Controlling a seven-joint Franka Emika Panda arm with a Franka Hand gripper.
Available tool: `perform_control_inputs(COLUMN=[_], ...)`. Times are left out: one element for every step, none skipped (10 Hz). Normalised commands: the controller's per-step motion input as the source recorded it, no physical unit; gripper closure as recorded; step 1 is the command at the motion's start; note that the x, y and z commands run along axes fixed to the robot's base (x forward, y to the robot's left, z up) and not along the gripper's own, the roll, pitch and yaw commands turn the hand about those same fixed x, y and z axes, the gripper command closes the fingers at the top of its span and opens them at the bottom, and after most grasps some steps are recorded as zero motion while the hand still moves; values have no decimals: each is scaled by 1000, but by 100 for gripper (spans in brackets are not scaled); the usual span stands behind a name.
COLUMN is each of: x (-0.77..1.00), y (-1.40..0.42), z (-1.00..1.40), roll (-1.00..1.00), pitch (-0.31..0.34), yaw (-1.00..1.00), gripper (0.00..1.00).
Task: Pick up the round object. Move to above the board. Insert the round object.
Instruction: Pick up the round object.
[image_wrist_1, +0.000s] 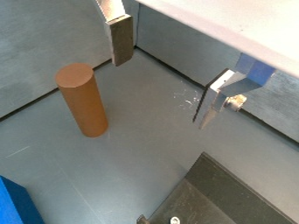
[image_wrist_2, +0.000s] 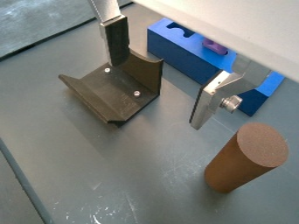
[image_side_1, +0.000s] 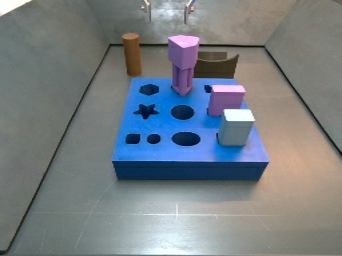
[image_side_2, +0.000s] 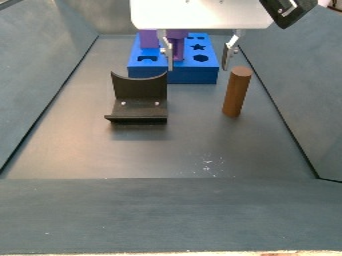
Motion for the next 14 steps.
perform_control_inputs(x=[-97,-637,-883,-966,-889,-854,-817,-754,-660,-580,-371,-74,0,0], y=[-49,-157,-206,-134,-66,-43,-80,-154,-223,-214,-166,-69,0,-63], z=[-63,-191,-169,-66,0,9,0,0,-91,-114,-223,-414,-471,-460], roll=[46,129,149,17,74,91,83,57,3,0,0,0,0,0], pitch=[-66,-377,-426,-411,-403,-383,-369,-343,-280,-260,-194,-106,-37,-20], yaw=[23,97,46,0,0,0,0,40,100,123,143,103,89,137], gripper=[0,0,0,0,0,0,0,0,0,0,0,0,0,0])
